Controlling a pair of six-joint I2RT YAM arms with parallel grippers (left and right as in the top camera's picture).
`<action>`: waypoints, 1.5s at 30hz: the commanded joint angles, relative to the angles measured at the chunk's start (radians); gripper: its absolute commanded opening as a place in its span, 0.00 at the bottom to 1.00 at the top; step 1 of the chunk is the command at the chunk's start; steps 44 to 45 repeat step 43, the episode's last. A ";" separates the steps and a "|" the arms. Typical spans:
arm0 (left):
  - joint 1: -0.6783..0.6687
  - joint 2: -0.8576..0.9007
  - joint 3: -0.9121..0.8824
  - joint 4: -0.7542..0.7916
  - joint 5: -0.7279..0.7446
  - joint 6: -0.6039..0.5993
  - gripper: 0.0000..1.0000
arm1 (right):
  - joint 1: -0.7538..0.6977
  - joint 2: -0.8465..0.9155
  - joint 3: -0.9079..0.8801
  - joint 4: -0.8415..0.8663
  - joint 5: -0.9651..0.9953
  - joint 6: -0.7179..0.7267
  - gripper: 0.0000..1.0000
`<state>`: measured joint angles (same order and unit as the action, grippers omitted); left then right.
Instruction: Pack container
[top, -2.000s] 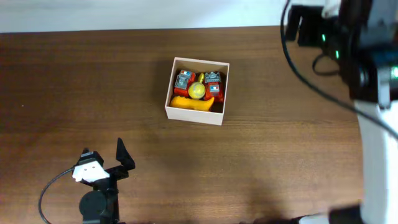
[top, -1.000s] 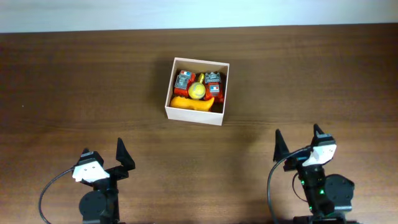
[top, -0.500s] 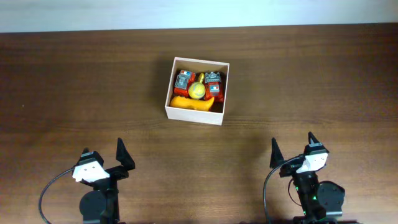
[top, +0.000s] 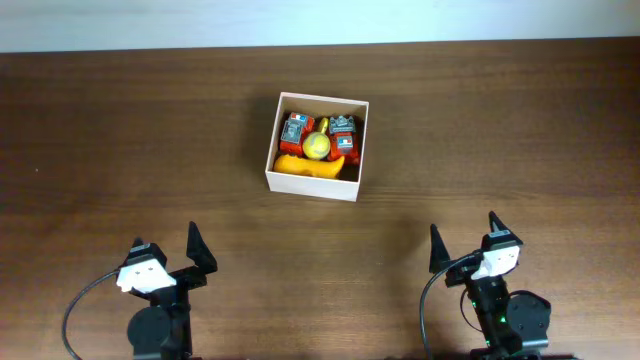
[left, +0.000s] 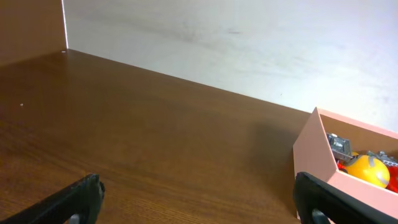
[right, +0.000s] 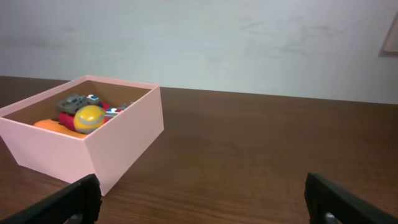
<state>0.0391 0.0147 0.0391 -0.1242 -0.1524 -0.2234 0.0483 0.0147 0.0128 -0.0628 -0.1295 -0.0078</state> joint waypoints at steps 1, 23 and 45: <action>0.005 -0.009 -0.007 0.003 0.014 0.019 0.99 | -0.006 -0.011 -0.007 -0.007 0.010 -0.011 0.99; 0.005 -0.009 -0.007 0.003 0.015 0.019 0.99 | -0.003 0.010 -0.007 -0.004 0.002 -0.011 0.99; 0.005 -0.009 -0.007 0.003 0.015 0.020 0.99 | -0.003 0.010 -0.007 -0.004 0.003 -0.011 0.99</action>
